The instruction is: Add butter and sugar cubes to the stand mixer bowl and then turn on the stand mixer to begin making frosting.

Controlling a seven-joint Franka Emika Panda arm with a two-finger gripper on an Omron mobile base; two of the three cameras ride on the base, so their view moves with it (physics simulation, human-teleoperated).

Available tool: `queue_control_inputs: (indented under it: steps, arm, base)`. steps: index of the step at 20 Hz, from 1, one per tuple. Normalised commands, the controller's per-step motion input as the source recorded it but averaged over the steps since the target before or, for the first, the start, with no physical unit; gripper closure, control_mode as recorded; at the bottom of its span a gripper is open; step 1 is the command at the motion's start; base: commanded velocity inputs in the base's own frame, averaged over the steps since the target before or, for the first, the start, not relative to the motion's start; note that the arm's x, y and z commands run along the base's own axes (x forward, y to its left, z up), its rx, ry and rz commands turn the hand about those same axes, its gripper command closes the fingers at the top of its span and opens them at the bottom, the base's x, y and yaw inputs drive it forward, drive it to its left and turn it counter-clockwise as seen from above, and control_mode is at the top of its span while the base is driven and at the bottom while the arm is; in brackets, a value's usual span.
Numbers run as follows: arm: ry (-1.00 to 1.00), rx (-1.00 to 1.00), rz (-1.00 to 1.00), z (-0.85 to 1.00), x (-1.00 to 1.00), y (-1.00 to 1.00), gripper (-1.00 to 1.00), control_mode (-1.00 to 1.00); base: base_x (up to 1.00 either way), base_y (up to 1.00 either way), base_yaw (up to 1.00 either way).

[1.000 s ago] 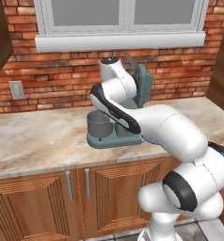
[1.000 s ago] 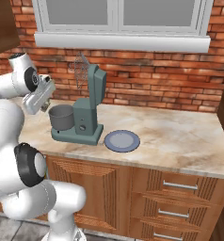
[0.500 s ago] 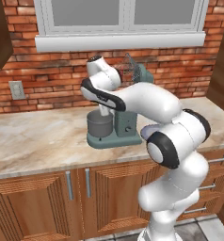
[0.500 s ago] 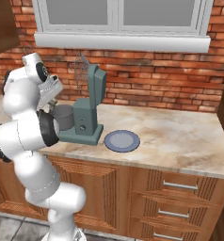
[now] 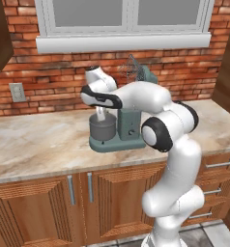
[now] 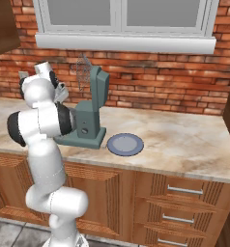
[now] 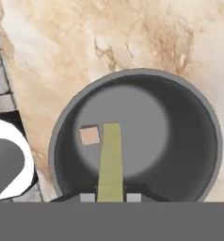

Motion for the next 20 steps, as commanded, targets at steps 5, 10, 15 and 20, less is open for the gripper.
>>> queue_control_inputs:
  steps: [5, 10, 15, 20]
  arm:
    - [0.0, 0.0, 0.01, -0.25, 0.46, 0.09, 1.0, -1.0]
    - [0.0, 0.0, 0.0, -0.43, 0.37, 0.0, 1.0, -1.0]
    - [0.0, 0.0, 0.0, -0.42, 0.48, 0.0, 1.0, -1.0]
    - [0.01, 0.0, 0.0, -0.35, 0.5, 0.0, 1.0, -1.0]
  base:
    - [0.0, 0.0, 0.0]
    - [0.0, 0.0, 0.0]
    - [0.0, 0.0, 0.0]
    - [0.0, 0.0, 0.0]
